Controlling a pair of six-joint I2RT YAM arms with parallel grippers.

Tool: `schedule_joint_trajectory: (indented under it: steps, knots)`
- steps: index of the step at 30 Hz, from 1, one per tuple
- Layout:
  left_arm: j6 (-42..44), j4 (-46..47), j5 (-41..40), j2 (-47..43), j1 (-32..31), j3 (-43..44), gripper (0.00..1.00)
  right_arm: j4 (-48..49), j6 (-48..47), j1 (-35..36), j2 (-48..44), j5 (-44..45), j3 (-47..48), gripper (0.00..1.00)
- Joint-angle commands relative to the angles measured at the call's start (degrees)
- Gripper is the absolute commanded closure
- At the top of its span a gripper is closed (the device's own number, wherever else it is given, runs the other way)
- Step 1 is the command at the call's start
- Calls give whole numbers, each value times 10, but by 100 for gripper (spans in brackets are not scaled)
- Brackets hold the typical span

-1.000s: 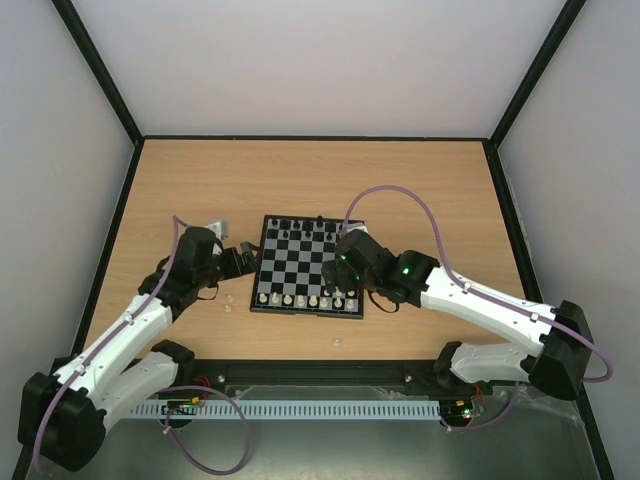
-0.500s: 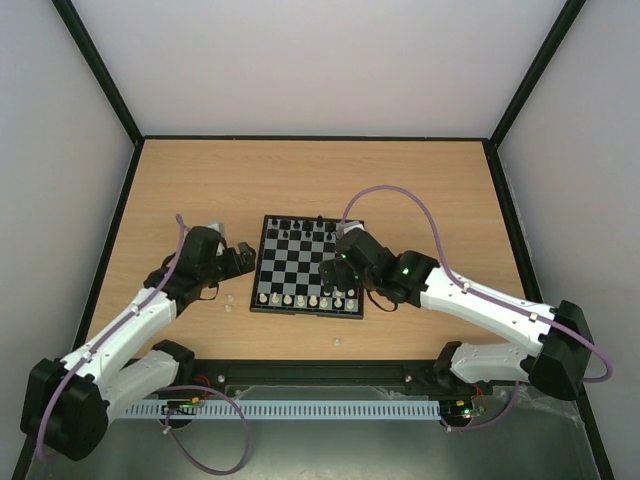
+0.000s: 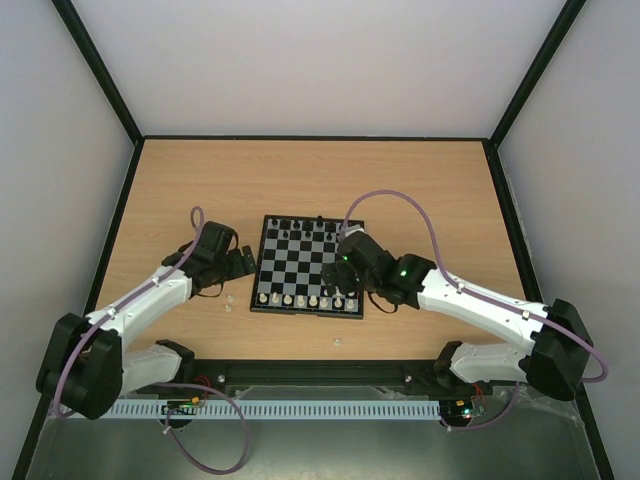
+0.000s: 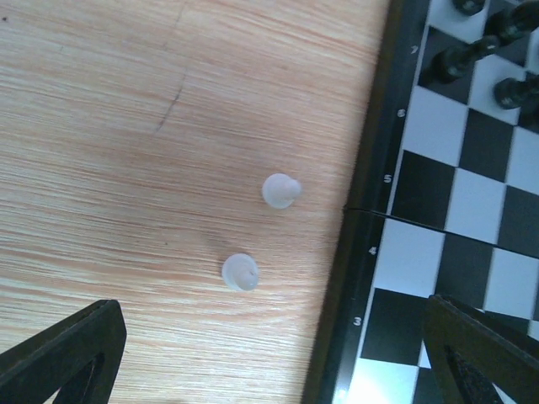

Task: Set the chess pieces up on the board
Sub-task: Pick up the chess piece at the center of the board.

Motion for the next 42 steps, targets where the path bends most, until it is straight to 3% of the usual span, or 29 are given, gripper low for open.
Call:
schedule_joint_trajectory:
  steps: [1, 6, 15, 22, 29, 35, 38, 42]
  knots:
    - [7, -4, -26, 31, 0, 19, 1, 18, -9, -12, -3, -15, -15, 1]
    - [6, 4, -28, 57, 0, 17, 10, 26, -13, -17, 3, -32, -18, 1]
    - [8, 16, -38, 85, -1, 14, 46, 31, -17, -19, 8, -45, -21, 1]
    - [11, 34, -40, 111, -4, 13, 57, 32, -17, -19, 10, -48, -21, 1]
    - [16, 33, -50, 118, -6, 21, 78, 34, -18, -20, 12, -50, -23, 1]
    - [17, 35, -52, 127, -11, 18, 85, 33, -18, -20, 12, -51, -23, 1]
    - [17, 32, -54, 128, -14, 18, 96, 33, -18, -20, 12, -50, -23, 1]
    - [14, 2, -67, 107, -27, 32, 98, 33, -18, -20, 12, -50, -23, 1]
